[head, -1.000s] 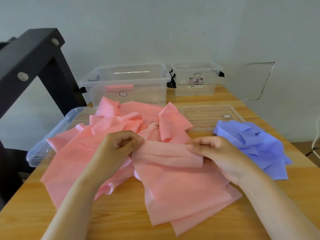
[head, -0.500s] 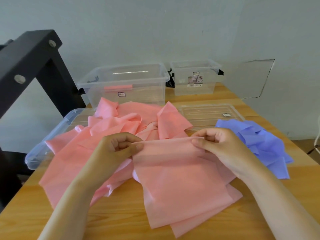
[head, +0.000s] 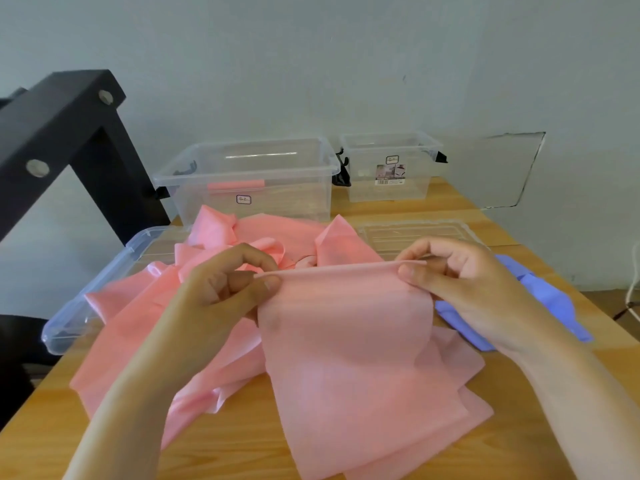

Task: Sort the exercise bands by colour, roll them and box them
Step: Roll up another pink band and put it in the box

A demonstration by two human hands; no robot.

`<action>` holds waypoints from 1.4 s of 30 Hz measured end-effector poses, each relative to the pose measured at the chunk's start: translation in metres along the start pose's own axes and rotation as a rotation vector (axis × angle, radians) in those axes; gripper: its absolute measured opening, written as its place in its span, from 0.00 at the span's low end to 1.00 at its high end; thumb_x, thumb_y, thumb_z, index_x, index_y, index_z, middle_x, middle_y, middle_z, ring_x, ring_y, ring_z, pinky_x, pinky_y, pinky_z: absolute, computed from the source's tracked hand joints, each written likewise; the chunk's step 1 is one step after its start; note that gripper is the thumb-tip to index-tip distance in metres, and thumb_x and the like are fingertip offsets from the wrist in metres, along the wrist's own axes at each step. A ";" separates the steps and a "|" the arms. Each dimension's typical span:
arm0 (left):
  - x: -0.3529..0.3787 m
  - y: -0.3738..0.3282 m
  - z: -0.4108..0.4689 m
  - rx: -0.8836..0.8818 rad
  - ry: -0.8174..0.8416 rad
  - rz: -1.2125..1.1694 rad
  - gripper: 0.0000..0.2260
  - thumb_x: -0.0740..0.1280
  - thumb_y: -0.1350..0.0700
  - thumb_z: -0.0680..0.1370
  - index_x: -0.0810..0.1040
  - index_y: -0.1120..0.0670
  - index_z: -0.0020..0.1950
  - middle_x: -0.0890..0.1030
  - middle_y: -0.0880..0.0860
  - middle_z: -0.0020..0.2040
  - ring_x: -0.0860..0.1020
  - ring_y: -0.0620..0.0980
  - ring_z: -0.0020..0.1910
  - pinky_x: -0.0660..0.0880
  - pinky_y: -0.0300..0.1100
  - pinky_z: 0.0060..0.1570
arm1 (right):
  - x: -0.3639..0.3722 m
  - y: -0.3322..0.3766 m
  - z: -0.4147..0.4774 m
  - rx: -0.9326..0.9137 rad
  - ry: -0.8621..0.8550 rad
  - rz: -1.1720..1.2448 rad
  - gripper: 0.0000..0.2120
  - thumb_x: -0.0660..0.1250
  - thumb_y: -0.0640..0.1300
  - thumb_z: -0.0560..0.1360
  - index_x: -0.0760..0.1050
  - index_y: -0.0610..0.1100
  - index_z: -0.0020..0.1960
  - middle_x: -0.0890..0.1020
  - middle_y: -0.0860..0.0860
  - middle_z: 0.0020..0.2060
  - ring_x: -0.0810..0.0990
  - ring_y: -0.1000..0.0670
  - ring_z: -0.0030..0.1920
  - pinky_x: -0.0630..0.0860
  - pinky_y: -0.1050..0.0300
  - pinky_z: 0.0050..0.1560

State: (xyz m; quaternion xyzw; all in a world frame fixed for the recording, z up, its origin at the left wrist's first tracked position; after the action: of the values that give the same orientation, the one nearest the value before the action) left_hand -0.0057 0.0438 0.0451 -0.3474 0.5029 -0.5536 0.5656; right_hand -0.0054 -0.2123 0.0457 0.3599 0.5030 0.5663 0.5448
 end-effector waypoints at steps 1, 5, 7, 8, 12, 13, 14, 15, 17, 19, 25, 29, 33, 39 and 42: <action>0.000 0.001 0.002 -0.001 0.005 0.013 0.07 0.67 0.56 0.71 0.78 0.58 0.45 0.77 0.59 0.30 0.73 0.48 0.29 0.73 0.33 0.33 | 0.000 -0.001 0.002 -0.001 -0.007 -0.009 0.02 0.68 0.41 0.72 0.79 0.43 0.41 0.82 0.48 0.33 0.77 0.54 0.35 0.73 0.68 0.37; -0.001 0.008 0.006 -0.007 -0.007 0.023 0.02 0.68 0.61 0.74 0.79 0.58 0.45 0.78 0.56 0.30 0.74 0.46 0.30 0.74 0.32 0.34 | 0.004 -0.016 0.005 0.075 0.005 0.007 0.08 0.67 0.39 0.74 0.81 0.49 0.40 0.81 0.48 0.35 0.77 0.53 0.37 0.74 0.66 0.36; -0.005 0.010 0.004 -0.007 -0.040 -0.014 0.04 0.68 0.60 0.70 0.81 0.57 0.44 0.79 0.54 0.31 0.76 0.45 0.31 0.75 0.32 0.34 | 0.004 -0.020 0.005 0.098 0.011 0.028 0.13 0.66 0.37 0.77 0.82 0.51 0.40 0.82 0.50 0.36 0.78 0.54 0.37 0.76 0.65 0.36; -0.007 0.013 0.003 -0.018 -0.059 -0.050 0.05 0.70 0.58 0.68 0.82 0.55 0.42 0.79 0.54 0.32 0.77 0.45 0.32 0.77 0.33 0.36 | 0.004 -0.021 0.004 0.103 0.006 0.047 0.14 0.65 0.36 0.77 0.82 0.52 0.40 0.82 0.51 0.36 0.78 0.55 0.36 0.76 0.66 0.36; -0.010 0.018 -0.001 -0.042 -0.004 -0.251 0.13 0.80 0.47 0.62 0.85 0.51 0.42 0.82 0.53 0.38 0.80 0.47 0.37 0.79 0.36 0.40 | 0.004 -0.020 0.004 0.081 -0.032 0.154 0.14 0.66 0.35 0.75 0.83 0.52 0.39 0.81 0.54 0.33 0.78 0.56 0.35 0.74 0.61 0.39; -0.009 0.020 -0.001 -0.043 0.006 -0.315 0.14 0.80 0.48 0.62 0.85 0.53 0.41 0.82 0.53 0.37 0.80 0.47 0.36 0.79 0.37 0.39 | 0.005 -0.021 0.004 0.068 -0.043 0.186 0.12 0.68 0.36 0.73 0.83 0.52 0.38 0.79 0.54 0.32 0.76 0.56 0.34 0.72 0.59 0.39; -0.007 0.020 -0.001 -0.056 0.006 -0.376 0.10 0.78 0.51 0.63 0.85 0.54 0.40 0.81 0.54 0.36 0.80 0.48 0.34 0.79 0.37 0.37 | 0.005 -0.022 0.004 0.066 -0.055 0.219 0.10 0.71 0.37 0.70 0.83 0.51 0.37 0.78 0.54 0.31 0.75 0.55 0.33 0.69 0.58 0.39; -0.007 0.021 -0.001 -0.068 0.007 -0.420 0.06 0.75 0.56 0.64 0.84 0.55 0.38 0.81 0.55 0.34 0.80 0.49 0.33 0.79 0.37 0.36 | 0.005 -0.022 0.004 0.068 -0.060 0.246 0.08 0.71 0.37 0.68 0.83 0.50 0.36 0.78 0.53 0.31 0.73 0.54 0.33 0.67 0.56 0.39; -0.006 0.021 0.000 -0.068 -0.008 -0.452 0.06 0.69 0.65 0.69 0.84 0.56 0.36 0.80 0.55 0.33 0.80 0.49 0.33 0.78 0.37 0.35 | 0.003 -0.024 0.004 0.063 -0.057 0.286 0.08 0.67 0.39 0.66 0.83 0.48 0.35 0.78 0.52 0.32 0.73 0.53 0.35 0.66 0.55 0.40; -0.005 0.020 0.000 -0.032 -0.053 -0.387 0.11 0.64 0.63 0.71 0.84 0.54 0.35 0.81 0.53 0.34 0.80 0.47 0.35 0.78 0.36 0.37 | 0.003 -0.022 0.003 0.037 -0.040 0.245 0.05 0.69 0.41 0.66 0.83 0.47 0.36 0.80 0.51 0.34 0.76 0.53 0.37 0.70 0.58 0.41; 0.007 0.017 -0.001 0.136 -0.229 0.181 0.10 0.73 0.69 0.70 0.82 0.54 0.42 0.83 0.47 0.37 0.79 0.40 0.37 0.74 0.28 0.42 | 0.005 -0.026 0.005 -0.028 -0.151 -0.058 0.13 0.72 0.35 0.72 0.80 0.54 0.45 0.84 0.47 0.38 0.79 0.51 0.38 0.75 0.54 0.41; 0.003 0.019 0.001 0.131 -0.242 0.175 0.13 0.72 0.69 0.71 0.82 0.51 0.48 0.83 0.48 0.39 0.80 0.41 0.39 0.75 0.30 0.45 | 0.005 -0.028 0.007 -0.009 -0.163 -0.080 0.14 0.71 0.33 0.73 0.82 0.52 0.44 0.84 0.46 0.39 0.78 0.46 0.40 0.76 0.48 0.42; 0.005 0.019 0.001 0.127 -0.182 0.148 0.10 0.67 0.67 0.76 0.81 0.53 0.42 0.81 0.52 0.35 0.78 0.46 0.35 0.75 0.35 0.38 | 0.007 -0.025 0.005 -0.019 -0.145 -0.015 0.10 0.67 0.34 0.75 0.79 0.47 0.41 0.79 0.49 0.32 0.74 0.50 0.33 0.71 0.65 0.32; 0.002 0.017 -0.002 0.040 -0.113 -0.183 0.13 0.67 0.66 0.75 0.84 0.50 0.38 0.79 0.51 0.35 0.76 0.45 0.36 0.75 0.33 0.38 | 0.005 -0.023 0.006 0.039 -0.127 0.197 0.16 0.61 0.30 0.76 0.81 0.46 0.38 0.79 0.52 0.30 0.76 0.56 0.31 0.72 0.66 0.32; -0.001 0.018 -0.002 0.025 -0.116 -0.299 0.23 0.56 0.72 0.76 0.85 0.53 0.36 0.82 0.52 0.37 0.79 0.45 0.38 0.77 0.34 0.39 | 0.005 -0.026 0.007 0.075 -0.097 0.230 0.16 0.60 0.36 0.77 0.83 0.47 0.38 0.82 0.50 0.37 0.79 0.49 0.39 0.75 0.54 0.42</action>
State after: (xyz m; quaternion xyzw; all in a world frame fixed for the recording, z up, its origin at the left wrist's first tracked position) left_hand -0.0021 0.0473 0.0276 -0.4426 0.4050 -0.6170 0.5092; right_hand 0.0078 -0.2092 0.0215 0.4621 0.4524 0.5878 0.4860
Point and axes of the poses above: each hand's wrist, its own z-axis towards the middle knuckle, its own x-axis out of the palm, y = z × x, the point moved 2 cm from there along z, towards the middle knuckle
